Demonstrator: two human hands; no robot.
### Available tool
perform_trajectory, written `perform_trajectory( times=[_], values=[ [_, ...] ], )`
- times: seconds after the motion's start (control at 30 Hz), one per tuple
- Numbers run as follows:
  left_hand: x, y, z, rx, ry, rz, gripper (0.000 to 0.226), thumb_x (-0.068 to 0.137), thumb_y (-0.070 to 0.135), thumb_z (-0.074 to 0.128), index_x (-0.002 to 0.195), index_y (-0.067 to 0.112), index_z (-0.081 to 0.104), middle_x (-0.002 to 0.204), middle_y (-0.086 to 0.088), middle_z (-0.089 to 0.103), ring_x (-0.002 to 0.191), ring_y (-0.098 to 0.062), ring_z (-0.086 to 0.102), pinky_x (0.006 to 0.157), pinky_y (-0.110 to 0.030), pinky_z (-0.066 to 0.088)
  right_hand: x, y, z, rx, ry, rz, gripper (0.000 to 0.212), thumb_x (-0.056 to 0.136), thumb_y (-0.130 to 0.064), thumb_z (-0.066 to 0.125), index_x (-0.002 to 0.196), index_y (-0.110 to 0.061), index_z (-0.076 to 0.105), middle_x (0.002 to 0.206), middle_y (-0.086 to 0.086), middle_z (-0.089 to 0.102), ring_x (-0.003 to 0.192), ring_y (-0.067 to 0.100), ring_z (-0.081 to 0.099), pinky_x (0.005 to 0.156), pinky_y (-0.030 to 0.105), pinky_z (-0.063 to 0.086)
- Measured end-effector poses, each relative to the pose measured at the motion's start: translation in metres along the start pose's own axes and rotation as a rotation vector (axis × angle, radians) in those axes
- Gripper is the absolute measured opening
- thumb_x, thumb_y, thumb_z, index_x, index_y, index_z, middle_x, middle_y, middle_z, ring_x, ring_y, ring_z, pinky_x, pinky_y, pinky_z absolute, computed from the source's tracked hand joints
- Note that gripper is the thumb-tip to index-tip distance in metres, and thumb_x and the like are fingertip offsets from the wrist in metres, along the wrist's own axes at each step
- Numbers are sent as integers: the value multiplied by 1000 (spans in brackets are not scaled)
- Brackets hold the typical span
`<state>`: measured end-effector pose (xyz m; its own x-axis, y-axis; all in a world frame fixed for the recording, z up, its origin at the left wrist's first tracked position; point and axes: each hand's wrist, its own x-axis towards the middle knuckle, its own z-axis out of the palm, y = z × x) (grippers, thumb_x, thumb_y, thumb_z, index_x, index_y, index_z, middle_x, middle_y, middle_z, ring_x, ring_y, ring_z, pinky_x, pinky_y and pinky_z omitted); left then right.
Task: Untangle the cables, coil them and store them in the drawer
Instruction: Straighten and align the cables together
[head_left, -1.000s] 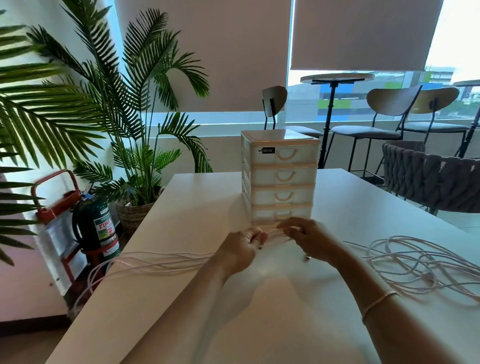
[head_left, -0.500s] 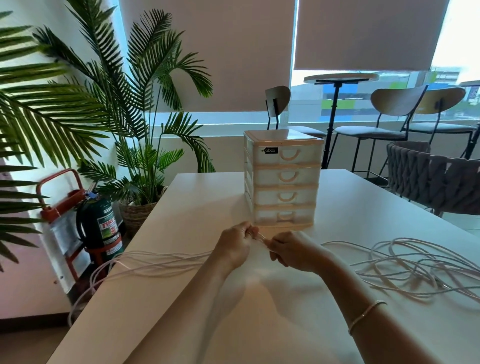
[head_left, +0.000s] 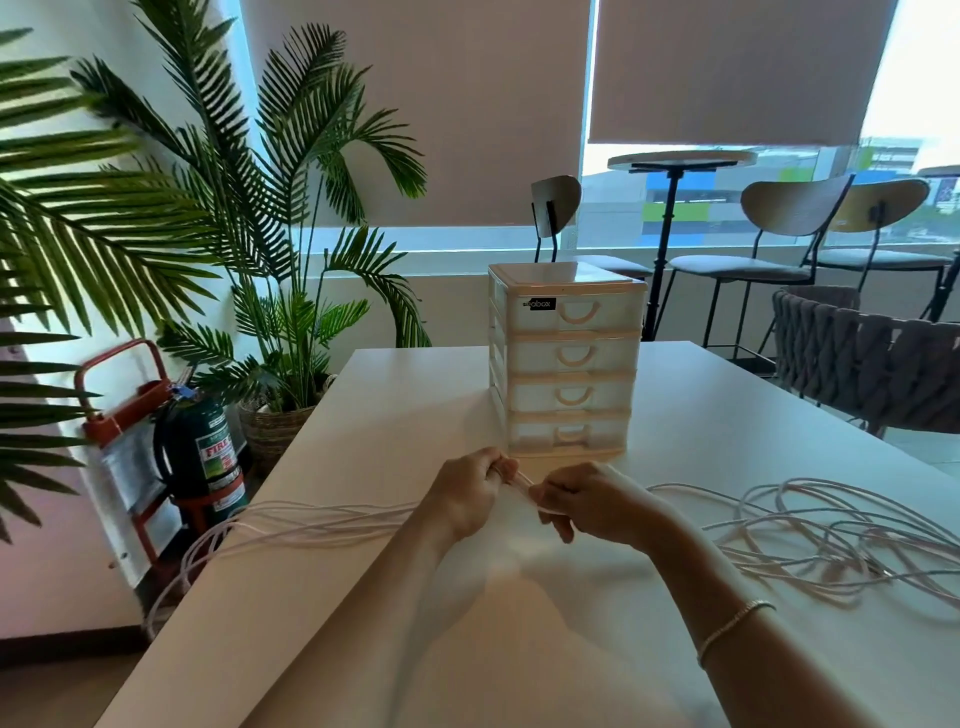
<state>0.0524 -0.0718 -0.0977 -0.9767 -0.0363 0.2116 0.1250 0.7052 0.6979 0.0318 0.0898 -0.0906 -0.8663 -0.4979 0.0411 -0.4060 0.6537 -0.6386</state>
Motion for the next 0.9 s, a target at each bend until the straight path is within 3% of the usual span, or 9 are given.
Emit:
perform_trajectory(
  times=[0.13,0.33,0.4,0.47,0.53,0.63,0.77,0.83,0.9],
  values=[
    [0,1,1,-9,38,-7,22,97,19,43,97,4,60,107,-16,64,99,-29,57,77,-27,36,-1,-4,-1,62,-57,85,39,96,-39,43,67,-23,63,41,-7,50,36,0,40,49,16,30],
    [1,-3,-5,-45,63,-14,31,97,30,44,91,4,59,84,-20,59,71,-19,43,60,-27,26,6,-3,3,314,-58,174,37,98,-29,41,69,-17,60,55,-2,38,47,9,28,46,19,21],
    [2,-5,-6,-58,28,-3,31,97,30,44,90,4,60,73,-10,53,69,-19,41,57,-27,26,7,2,3,273,2,142,35,98,-25,42,68,-19,60,54,-4,42,49,9,31,48,20,25],
    [2,-6,-6,-84,-31,19,29,97,28,45,75,12,57,65,0,46,63,-16,39,53,-24,29,9,5,3,195,96,85,35,97,-22,43,66,-21,59,53,-6,46,50,9,37,52,21,29],
    [2,-6,-7,-138,-79,40,34,97,26,46,63,19,49,60,4,41,57,-11,35,53,-21,29,11,7,5,125,181,40,36,97,-22,44,63,-23,58,52,-9,48,45,2,41,50,16,31],
    [2,-9,-7,-161,-108,46,36,96,25,48,60,21,47,58,5,40,55,-9,33,53,-22,28,12,10,6,91,205,32,37,95,-22,46,59,-24,56,43,-11,50,40,-1,42,47,13,31],
    [2,-12,-5,-48,-14,56,29,95,27,50,68,19,49,58,6,41,54,-7,35,50,-15,30,4,11,1,256,7,66,34,93,-23,52,61,-19,61,43,-10,45,40,1,36,45,14,29],
    [2,-12,-3,-8,-2,70,21,95,26,50,77,14,54,61,4,45,59,-12,41,51,-17,30,4,12,1,225,49,71,36,94,-26,51,59,-21,60,47,-11,45,45,4,37,47,16,29],
    [1,-14,-5,60,-20,65,21,96,26,48,89,10,59,75,-7,57,73,-25,51,62,-24,33,7,14,3,133,143,64,39,95,-27,49,57,-23,57,53,-9,46,50,7,39,51,20,31]
  ],
)
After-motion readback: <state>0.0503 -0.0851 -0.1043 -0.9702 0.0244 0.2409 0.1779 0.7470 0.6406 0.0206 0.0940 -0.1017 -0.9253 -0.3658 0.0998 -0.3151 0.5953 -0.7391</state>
